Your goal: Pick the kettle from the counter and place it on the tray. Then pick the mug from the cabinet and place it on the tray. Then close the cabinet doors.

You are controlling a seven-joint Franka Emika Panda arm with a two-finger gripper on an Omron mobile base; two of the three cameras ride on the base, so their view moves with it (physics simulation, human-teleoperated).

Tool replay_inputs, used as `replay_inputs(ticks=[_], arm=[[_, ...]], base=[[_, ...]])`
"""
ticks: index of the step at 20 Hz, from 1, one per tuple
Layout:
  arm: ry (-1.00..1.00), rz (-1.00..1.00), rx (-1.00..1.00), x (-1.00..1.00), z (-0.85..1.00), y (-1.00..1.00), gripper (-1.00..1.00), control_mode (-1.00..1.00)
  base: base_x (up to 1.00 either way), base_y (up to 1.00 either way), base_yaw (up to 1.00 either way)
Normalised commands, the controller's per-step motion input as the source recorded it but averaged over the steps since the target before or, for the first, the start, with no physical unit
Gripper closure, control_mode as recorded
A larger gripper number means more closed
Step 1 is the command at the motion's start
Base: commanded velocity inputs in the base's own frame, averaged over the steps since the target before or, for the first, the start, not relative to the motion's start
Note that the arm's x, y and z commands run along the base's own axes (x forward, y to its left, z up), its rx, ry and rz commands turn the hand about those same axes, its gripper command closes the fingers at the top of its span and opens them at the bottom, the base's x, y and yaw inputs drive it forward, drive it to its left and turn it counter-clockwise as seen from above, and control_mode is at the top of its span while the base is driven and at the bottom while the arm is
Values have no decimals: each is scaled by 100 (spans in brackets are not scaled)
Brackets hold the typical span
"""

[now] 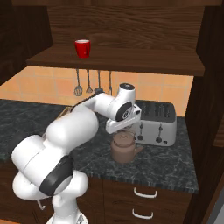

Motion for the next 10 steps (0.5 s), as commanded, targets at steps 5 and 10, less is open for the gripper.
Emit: replay_inputs(ticks=[5,10], arm=[[10,11,-2,15,-27,0,-100,-100],[2,4,-1,-11,-22,0,100,-100]], base=[[0,0,0],[0,0,0]])
